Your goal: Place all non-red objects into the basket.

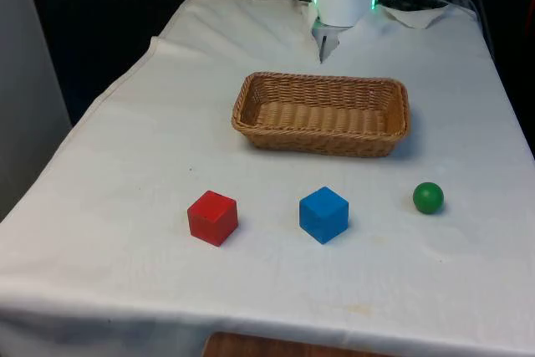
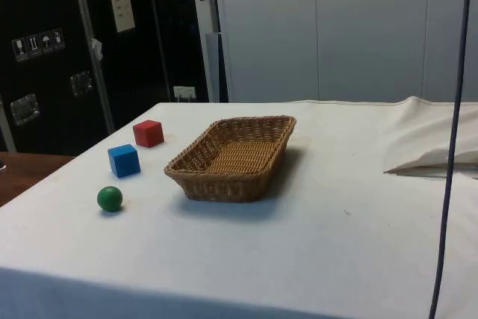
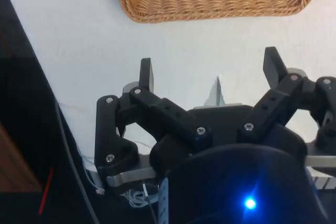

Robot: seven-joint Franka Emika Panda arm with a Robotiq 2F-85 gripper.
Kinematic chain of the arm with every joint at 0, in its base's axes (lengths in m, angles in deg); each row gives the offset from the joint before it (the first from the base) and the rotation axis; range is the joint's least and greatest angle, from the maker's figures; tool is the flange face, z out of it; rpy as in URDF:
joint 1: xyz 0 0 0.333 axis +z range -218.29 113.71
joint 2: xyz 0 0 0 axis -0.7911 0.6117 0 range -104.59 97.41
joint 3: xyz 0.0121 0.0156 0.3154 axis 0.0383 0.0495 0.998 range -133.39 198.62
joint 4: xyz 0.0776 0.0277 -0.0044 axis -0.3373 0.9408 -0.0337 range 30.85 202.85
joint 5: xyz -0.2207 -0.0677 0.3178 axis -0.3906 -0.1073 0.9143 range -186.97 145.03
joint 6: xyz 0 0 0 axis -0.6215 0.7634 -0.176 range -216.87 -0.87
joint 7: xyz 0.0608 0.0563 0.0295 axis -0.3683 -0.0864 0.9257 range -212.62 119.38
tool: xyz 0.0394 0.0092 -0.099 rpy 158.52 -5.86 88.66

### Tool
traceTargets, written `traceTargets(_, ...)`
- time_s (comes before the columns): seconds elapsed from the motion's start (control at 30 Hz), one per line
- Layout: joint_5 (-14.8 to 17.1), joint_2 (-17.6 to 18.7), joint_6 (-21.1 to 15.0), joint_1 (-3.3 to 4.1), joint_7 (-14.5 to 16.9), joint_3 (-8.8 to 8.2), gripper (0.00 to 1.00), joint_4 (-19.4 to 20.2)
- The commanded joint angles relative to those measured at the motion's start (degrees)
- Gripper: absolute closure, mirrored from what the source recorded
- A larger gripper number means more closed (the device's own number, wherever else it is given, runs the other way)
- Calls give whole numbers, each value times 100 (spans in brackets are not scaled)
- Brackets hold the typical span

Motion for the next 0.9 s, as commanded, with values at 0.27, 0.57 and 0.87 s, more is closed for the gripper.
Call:
traceTargets(0.27,0,264,-34,23,0,34,0,-298)
traceTargets(0.57,17,561,-80,46,17,97,0,-636)
traceTargets(0.87,6,751,-86,52,29,138,0,-877)
